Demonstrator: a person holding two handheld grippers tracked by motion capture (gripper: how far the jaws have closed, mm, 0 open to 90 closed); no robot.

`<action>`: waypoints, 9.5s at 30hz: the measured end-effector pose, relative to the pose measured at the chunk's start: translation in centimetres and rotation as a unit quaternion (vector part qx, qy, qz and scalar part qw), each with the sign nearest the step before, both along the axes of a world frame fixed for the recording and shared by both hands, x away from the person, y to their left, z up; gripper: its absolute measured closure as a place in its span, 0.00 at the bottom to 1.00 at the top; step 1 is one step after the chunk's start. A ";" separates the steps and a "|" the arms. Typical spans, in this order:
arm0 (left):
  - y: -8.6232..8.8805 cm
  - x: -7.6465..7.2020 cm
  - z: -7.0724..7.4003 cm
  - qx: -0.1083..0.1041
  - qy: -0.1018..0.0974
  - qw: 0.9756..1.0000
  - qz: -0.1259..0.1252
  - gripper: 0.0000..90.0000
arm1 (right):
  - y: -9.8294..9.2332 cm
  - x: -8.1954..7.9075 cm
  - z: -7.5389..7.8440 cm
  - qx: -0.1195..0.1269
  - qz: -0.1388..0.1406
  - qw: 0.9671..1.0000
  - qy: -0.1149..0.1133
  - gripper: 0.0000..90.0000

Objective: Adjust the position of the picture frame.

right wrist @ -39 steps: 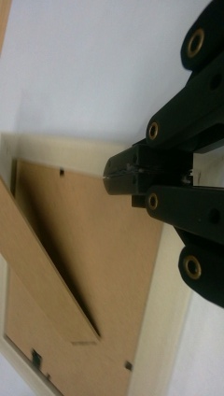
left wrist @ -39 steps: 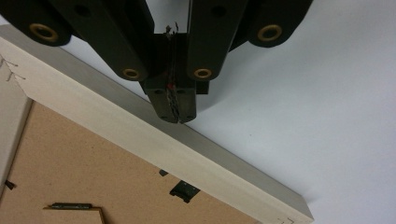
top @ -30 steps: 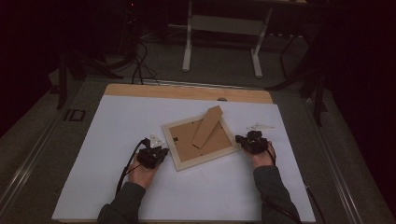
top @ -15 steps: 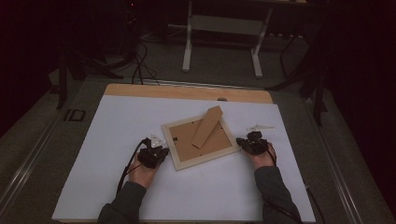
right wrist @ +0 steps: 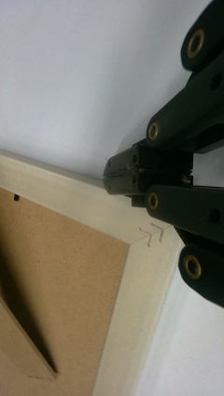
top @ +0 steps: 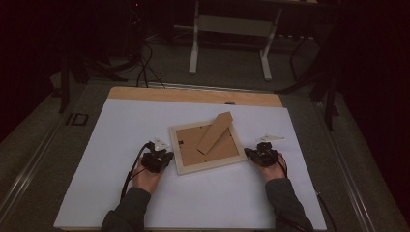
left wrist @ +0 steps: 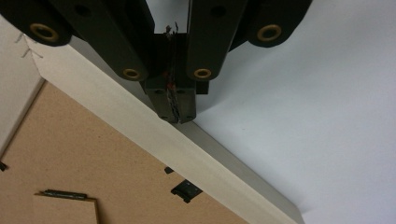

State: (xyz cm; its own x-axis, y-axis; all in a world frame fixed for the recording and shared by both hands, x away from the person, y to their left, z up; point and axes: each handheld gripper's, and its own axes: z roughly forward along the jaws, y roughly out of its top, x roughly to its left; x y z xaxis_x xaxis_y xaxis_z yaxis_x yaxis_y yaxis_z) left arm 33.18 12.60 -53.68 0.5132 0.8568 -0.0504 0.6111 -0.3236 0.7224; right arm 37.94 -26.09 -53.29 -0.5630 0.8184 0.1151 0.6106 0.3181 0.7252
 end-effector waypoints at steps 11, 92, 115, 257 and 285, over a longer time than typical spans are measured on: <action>0.4 0.3 0.0 0.003 0.000 1.000 0.007 1.00 | 0.5 -1.4 0.1 -0.025 0.022 0.999 -0.010 1.00; 3.5 2.7 1.3 -0.009 -0.018 0.999 0.050 1.00 | 4.7 -8.7 -0.1 -0.022 0.122 0.992 -0.032 0.99; 4.2 -2.8 0.6 -0.025 -0.030 0.999 0.036 1.00 | 3.0 -1.9 2.7 -0.024 0.058 0.996 -0.065 1.00; 0.0 1.2 0.2 0.015 -0.001 1.000 0.005 1.00 | 3.0 -1.4 0.0 -0.012 0.089 0.996 -0.009 1.00; 1.6 5.3 0.4 -0.002 0.016 1.000 0.008 1.00 | 8.2 -9.2 -0.1 -0.025 0.233 0.972 -0.017 1.00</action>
State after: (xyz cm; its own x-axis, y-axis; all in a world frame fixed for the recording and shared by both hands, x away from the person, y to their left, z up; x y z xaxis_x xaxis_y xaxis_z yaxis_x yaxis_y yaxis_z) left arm 38.45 14.21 -53.29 0.4975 0.8646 -0.0707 0.6391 -0.3102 0.7038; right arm 28.72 -17.87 -53.38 -0.8765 0.4782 0.0559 0.3677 0.5899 0.7189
